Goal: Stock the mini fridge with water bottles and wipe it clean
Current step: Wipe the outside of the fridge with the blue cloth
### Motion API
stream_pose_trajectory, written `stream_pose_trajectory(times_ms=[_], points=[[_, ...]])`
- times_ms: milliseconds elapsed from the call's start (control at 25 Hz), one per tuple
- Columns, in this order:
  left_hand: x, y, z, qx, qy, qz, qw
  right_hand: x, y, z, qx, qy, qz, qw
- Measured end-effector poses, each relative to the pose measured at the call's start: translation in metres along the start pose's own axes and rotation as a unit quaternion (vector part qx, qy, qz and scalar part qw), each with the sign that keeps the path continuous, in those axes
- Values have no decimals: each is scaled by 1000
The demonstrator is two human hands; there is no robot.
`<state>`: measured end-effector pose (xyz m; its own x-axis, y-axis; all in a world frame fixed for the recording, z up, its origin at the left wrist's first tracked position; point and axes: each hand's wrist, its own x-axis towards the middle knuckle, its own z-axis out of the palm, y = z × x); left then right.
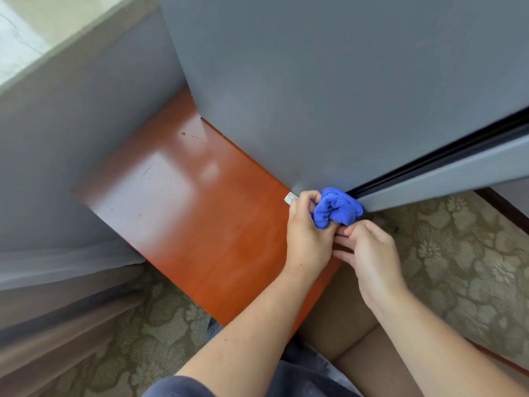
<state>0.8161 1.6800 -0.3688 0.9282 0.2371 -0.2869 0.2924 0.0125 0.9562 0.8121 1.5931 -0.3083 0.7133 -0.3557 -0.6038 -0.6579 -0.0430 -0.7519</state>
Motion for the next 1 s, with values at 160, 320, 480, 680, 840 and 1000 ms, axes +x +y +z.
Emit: stream_pose_trajectory(times_ms=[160, 320, 480, 680, 840, 1000], points=[[29, 8, -30, -8, 107, -24, 994, -1, -6, 32, -26, -104, -12, 994], [112, 22, -106, 36, 193, 12, 980, 11, -66, 97, -23, -250, -50, 967], [194, 40, -177, 44, 260, 36, 964, 7, -103, 151, -93, -278, -103, 950], [209, 25, -182, 43, 240, 28, 969, 12, -69, 155, -74, -248, 7, 966], [149, -18, -127, 55, 146, 14, 988, 18, -38, 146, 14, -239, 133, 962], [60, -62, -51, 132, -57, 41, 989, 12, 5, 111, 83, -89, 199, 972]])
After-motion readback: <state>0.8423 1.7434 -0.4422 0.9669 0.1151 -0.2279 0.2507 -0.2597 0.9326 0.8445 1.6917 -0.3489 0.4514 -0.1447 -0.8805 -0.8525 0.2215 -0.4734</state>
